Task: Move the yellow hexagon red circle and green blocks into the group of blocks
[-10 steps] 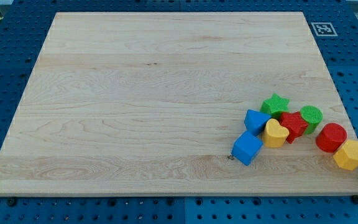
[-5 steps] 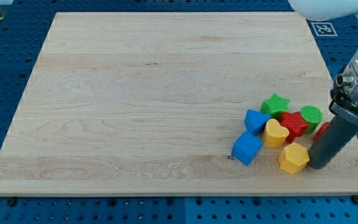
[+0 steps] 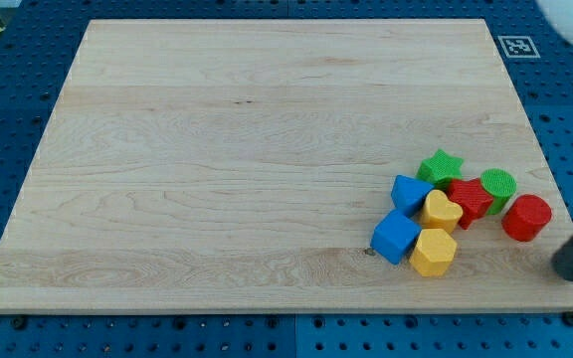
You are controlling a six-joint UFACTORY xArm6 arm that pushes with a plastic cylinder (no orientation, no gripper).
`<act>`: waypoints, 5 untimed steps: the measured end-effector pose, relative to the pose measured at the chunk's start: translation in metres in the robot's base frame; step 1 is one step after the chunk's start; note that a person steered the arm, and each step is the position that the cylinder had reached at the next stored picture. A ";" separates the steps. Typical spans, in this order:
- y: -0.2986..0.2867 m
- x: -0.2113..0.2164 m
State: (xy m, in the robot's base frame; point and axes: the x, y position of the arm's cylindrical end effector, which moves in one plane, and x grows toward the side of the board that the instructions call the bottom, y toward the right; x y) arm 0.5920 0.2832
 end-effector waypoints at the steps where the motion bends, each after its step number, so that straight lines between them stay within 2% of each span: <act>1: 0.016 -0.024; 2: 0.015 -0.052; 5: -0.064 -0.054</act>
State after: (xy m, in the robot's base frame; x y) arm 0.5376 0.2191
